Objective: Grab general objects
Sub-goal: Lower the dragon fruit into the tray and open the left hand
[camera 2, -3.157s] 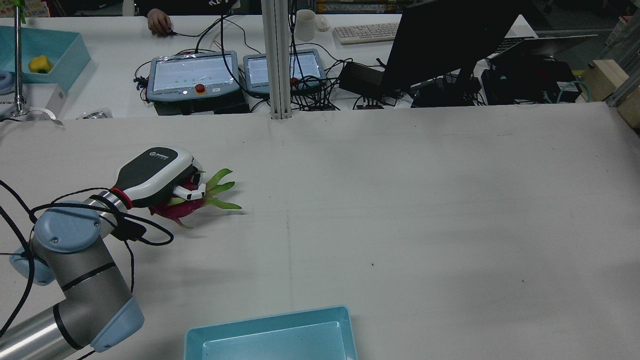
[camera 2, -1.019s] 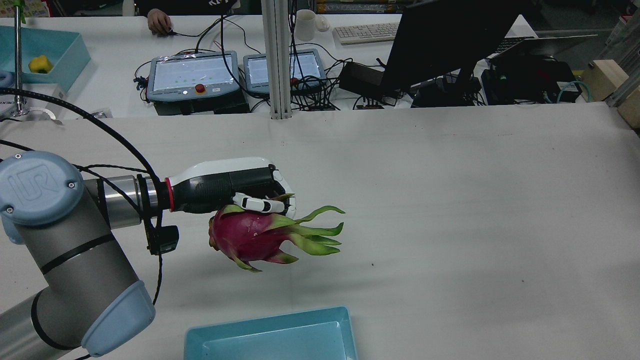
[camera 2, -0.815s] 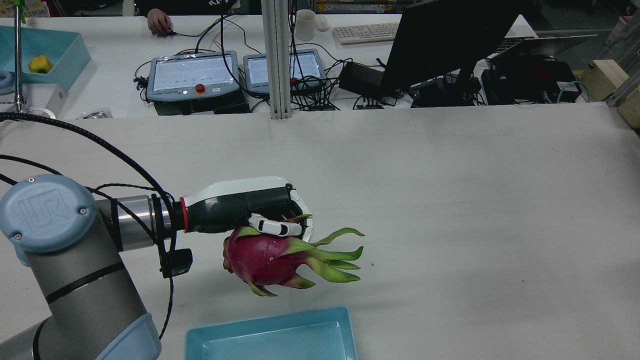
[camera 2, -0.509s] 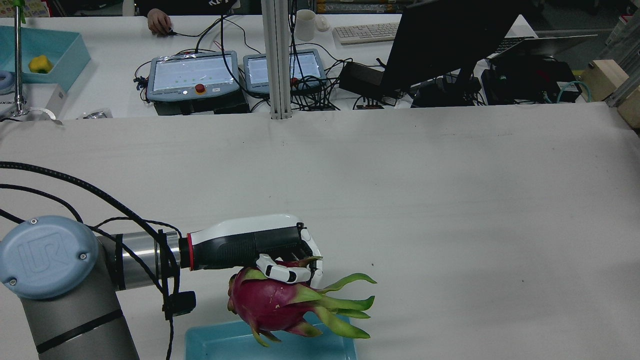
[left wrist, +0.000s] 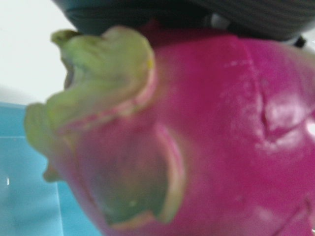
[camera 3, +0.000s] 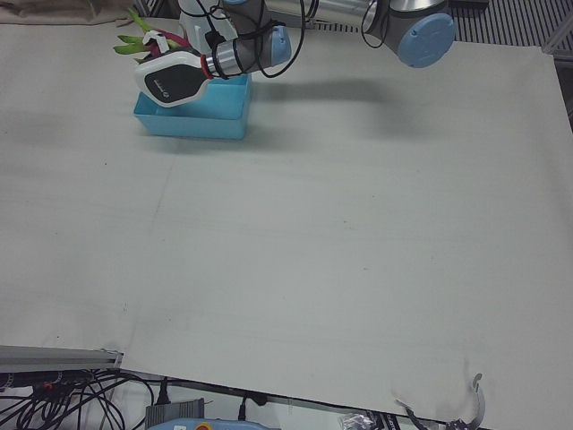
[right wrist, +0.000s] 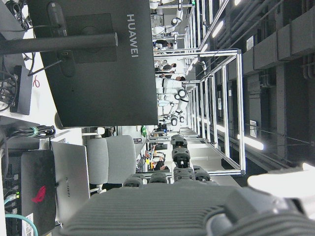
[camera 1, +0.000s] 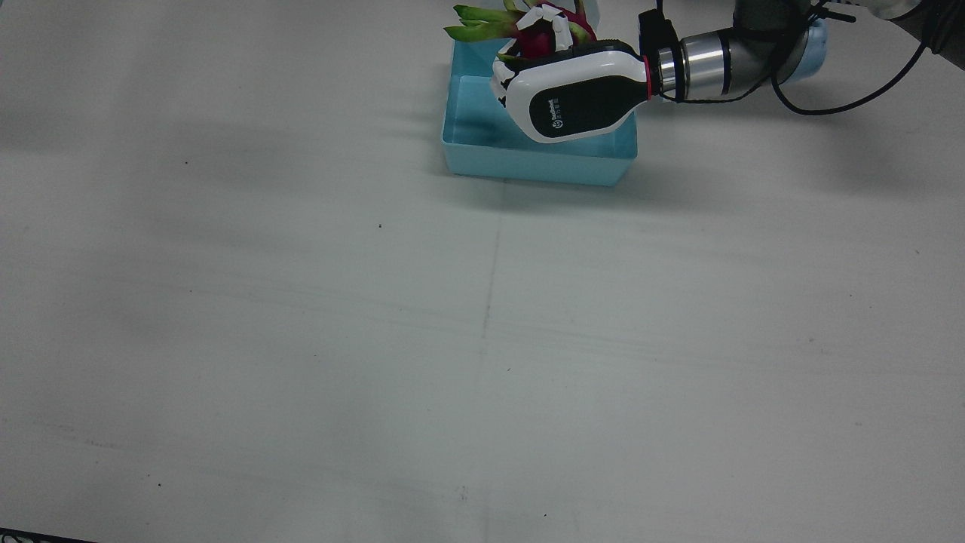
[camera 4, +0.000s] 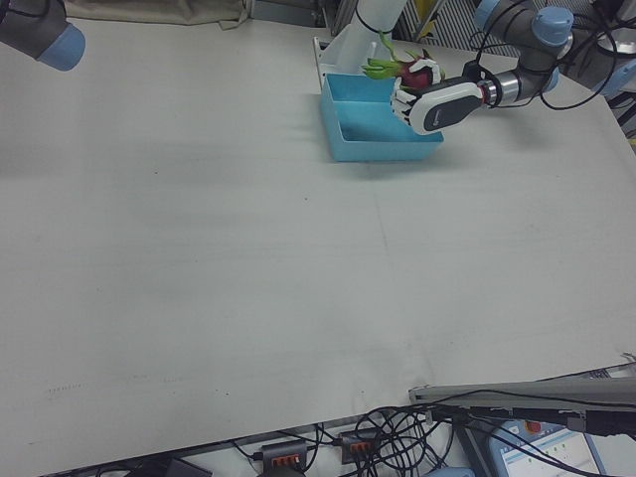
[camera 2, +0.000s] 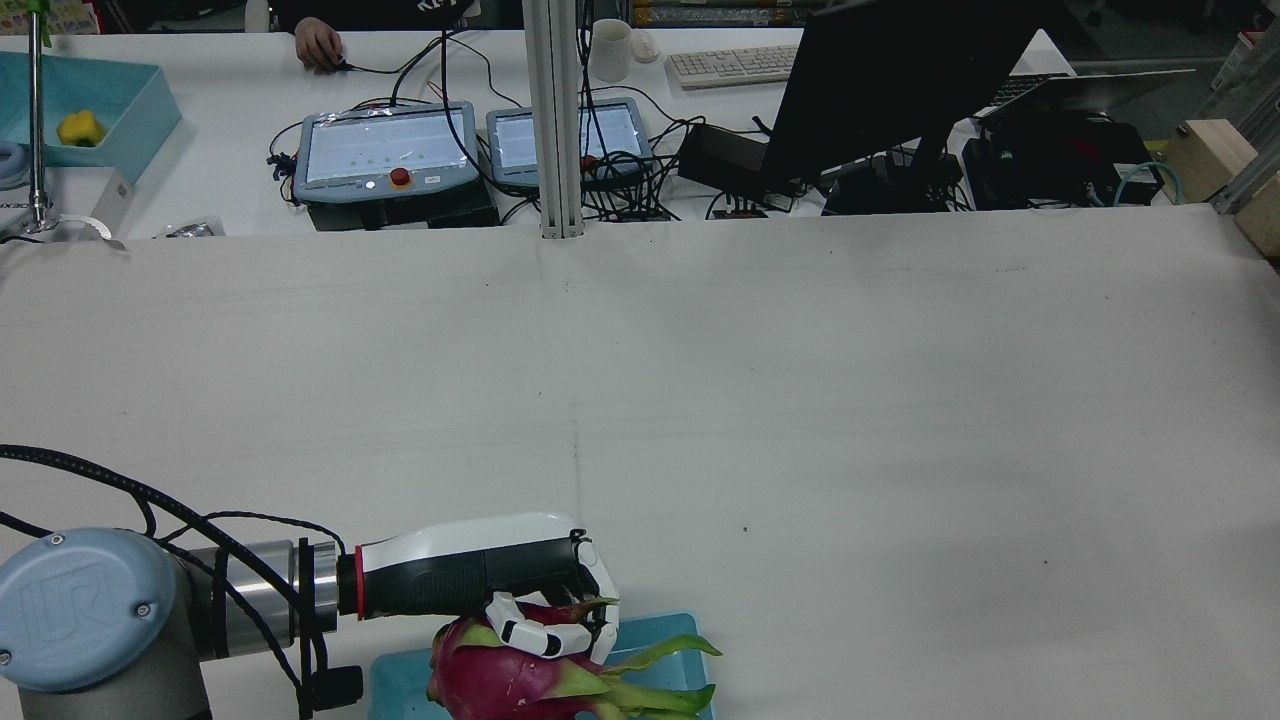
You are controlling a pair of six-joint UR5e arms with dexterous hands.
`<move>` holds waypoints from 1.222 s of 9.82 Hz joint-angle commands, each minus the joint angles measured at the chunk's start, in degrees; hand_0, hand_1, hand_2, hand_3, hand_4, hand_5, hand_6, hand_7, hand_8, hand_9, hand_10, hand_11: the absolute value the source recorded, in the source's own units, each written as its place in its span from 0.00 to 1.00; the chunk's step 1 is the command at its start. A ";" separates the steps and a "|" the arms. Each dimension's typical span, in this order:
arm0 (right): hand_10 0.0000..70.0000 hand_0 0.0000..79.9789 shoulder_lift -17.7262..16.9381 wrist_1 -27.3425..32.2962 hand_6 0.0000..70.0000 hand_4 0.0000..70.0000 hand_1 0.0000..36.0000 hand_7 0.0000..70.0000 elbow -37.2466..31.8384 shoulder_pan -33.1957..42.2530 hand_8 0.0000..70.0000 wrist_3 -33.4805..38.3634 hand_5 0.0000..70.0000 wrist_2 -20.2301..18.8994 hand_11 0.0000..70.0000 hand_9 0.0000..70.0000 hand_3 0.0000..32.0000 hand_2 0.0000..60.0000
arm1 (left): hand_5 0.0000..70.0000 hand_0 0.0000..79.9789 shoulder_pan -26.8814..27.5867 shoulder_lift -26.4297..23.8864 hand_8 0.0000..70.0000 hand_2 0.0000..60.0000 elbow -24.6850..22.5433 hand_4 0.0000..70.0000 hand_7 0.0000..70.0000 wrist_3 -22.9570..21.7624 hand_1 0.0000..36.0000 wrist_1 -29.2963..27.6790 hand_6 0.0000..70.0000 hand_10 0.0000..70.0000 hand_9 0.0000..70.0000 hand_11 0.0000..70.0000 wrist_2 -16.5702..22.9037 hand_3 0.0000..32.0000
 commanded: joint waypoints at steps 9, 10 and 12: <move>0.00 0.00 0.00 0.00 0.00 0.00 0.00 0.00 0.00 0.00 0.00 0.00 0.00 0.00 0.00 0.00 0.00 0.00 | 0.01 0.58 4.21 8.34 0.00 0.00 -5.01 0.03 0.02 -2.77 0.28 -6.00 0.01 0.01 0.00 0.03 1.58 0.00; 0.00 0.00 0.00 0.00 0.00 0.00 0.00 0.00 0.00 0.00 0.00 0.00 0.00 0.00 0.00 0.00 0.00 0.00 | 0.00 0.58 4.21 8.52 0.00 0.00 -4.92 0.00 0.00 -2.77 0.30 -6.17 0.00 0.00 0.00 0.00 1.58 0.00; 0.00 0.00 0.00 0.00 0.00 0.00 0.00 0.00 0.00 0.00 0.00 0.00 0.00 0.00 0.00 0.00 0.00 0.00 | 0.00 0.58 4.29 8.70 0.00 0.00 -4.92 0.00 0.00 -3.21 0.35 -6.53 0.00 0.00 0.00 0.00 1.58 0.00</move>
